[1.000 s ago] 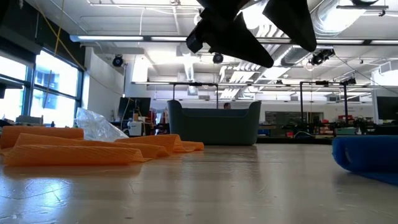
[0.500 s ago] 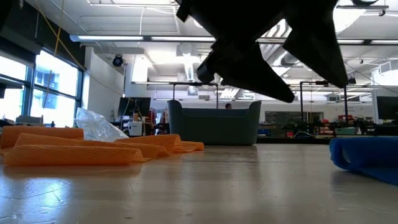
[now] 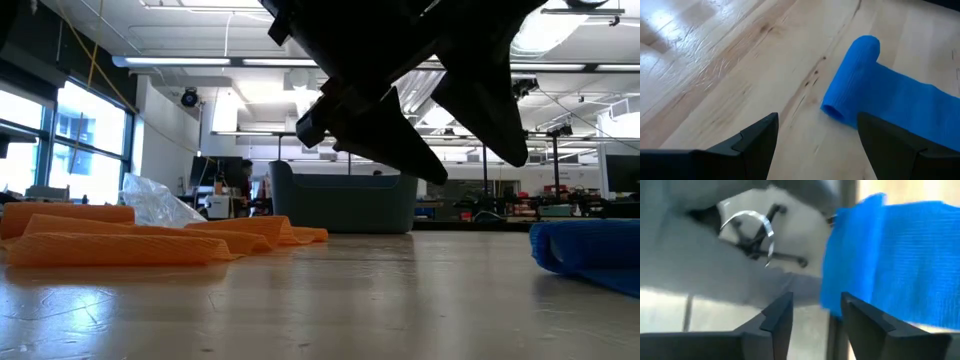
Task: Roll bandage
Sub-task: Roll the blue bandage
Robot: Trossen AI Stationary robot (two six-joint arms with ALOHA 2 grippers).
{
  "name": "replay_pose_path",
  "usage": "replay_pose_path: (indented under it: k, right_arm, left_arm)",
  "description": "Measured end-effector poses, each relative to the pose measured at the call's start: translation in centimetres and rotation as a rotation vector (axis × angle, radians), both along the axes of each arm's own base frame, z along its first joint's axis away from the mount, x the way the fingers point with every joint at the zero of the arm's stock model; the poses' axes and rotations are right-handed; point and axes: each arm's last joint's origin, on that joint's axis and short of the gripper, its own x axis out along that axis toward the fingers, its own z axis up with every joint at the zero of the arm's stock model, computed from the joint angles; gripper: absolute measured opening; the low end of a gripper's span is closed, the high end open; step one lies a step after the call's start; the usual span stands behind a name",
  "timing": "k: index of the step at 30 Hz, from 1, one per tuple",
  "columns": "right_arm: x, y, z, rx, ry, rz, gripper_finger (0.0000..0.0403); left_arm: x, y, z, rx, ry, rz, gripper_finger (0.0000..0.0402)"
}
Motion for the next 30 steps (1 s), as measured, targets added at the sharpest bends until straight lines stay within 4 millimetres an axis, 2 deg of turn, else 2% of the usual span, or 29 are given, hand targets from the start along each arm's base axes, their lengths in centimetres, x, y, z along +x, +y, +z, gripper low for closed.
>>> replay_pose_path:
  k: [4, 8, 10, 13, 16, 20, 23, 26, 30]
  right_arm:
    - [-0.6, -1.5, 3.3, -0.006, -0.051, 0.033, 0.0166]
    - [-2.5, -3.4, 6.6, -0.134, -0.202, -0.034, 0.0167]
    - [-3.6, -4.3, 7.2, -0.229, -0.244, -0.090, 0.0167]
    - [-4.5, -5.5, 7.1, -0.303, -0.206, -0.191, 0.0167]
    - [-4.9, -6.2, 5.0, -0.312, -0.163, -0.246, 0.0167]
    - [-5.7, -7.4, 0.0, -0.229, -0.128, -0.273, 0.0167]
    - [-6.5, -9.3, -3.2, -0.211, -0.126, -0.361, 0.0167]
    - [-7.0, -10.8, -5.0, -0.197, -0.177, -0.466, 0.0167]
    - [-7.2, -11.3, -5.9, -0.158, -0.233, -0.472, 0.0167]
  left_arm:
    - [0.0, 0.0, 0.0, 0.001, 0.002, -0.001, 0.0264]
    - [0.0, 0.0, 0.0, -0.001, 0.002, 0.001, 0.0264]
    - [0.0, 0.0, 0.0, -0.010, -0.001, 0.010, 0.0264]
    - [0.0, 0.0, 0.0, -0.016, -0.003, 0.015, 0.0264]
    - [-0.1, 0.0, 0.0, -0.024, -0.005, 0.020, 0.0264]
    - [-0.1, -0.1, 0.0, -0.043, -0.007, 0.023, 0.0264]
    - [-0.1, -0.3, -0.2, -0.063, 0.006, 0.001, 0.0264]
    - [-0.1, -0.4, -0.8, -0.086, 0.032, -0.025, 0.0264]
    - [0.2, -0.6, -2.7, -0.098, 0.063, -0.043, 0.0264]
